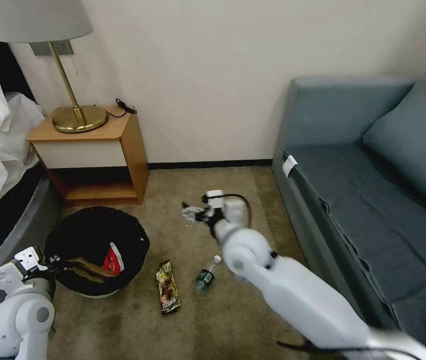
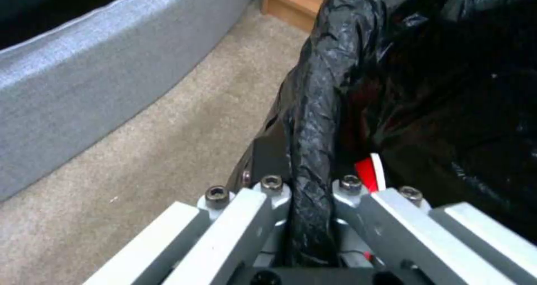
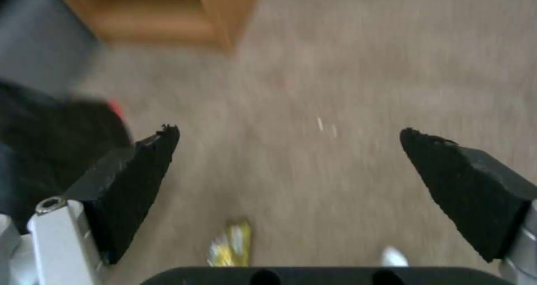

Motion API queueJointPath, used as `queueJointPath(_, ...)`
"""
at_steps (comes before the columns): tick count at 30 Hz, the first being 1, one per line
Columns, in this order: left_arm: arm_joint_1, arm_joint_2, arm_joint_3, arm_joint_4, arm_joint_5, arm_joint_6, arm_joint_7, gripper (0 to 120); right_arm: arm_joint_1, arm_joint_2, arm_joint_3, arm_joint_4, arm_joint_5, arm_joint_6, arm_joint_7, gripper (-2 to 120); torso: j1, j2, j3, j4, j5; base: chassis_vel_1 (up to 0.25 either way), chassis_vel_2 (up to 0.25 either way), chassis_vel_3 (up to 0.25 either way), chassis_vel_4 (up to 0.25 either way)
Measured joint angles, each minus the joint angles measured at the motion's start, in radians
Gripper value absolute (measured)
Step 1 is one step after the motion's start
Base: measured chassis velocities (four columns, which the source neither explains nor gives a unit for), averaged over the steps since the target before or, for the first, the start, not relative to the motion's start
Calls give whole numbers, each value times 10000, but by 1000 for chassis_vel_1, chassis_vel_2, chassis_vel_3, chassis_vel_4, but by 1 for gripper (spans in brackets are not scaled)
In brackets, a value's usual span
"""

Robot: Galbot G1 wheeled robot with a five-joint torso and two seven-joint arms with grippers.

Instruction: Pick up the trash bin, then pick up the garbage on the floor and place it into the trash bin.

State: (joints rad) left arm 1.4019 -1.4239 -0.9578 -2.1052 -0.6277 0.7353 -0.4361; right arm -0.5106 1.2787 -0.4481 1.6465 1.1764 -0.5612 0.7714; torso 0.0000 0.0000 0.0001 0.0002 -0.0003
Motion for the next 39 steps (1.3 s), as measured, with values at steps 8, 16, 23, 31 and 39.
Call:
queueJointPath(8, 7, -4, -82, 135, 68, -9, 27, 3, 607, 486, -1139, -2504, -47, -389, -207, 100, 0, -1, 1, -1, 1, 0, 0, 0, 0)
queueJointPath(16, -12, 12, -34, 182, 112, -22, 41, 3, 1018, -179, -1840, -2788, -1268, -306, -2001, 100, 1, -1, 0, -6, 2, 0, 0, 0, 0)
queueJointPath(23, 2, 4, 29, 191, 182, -36, 50, 3, 853, -253, -1853, -2575, -885, -756, -1460, 100, 0, 0, -1, 0, 4, 0, 0, 0, 0)
queueJointPath(31, 11, 69, 58, 194, 186, -43, 66, 3, 1434, -889, -2901, -3006, -3355, 80, -3804, 100, 0, 1, -1, -1, 5, 0, 0, 0, 0)
queueJointPath(39, 118, 65, 38, 178, 230, -95, 136, 3, 2348, -2099, -3945, -3917, -7205, 3023, -8578, 100, 0, 1, -1, -7, 4, 0, 0, 0, 0)
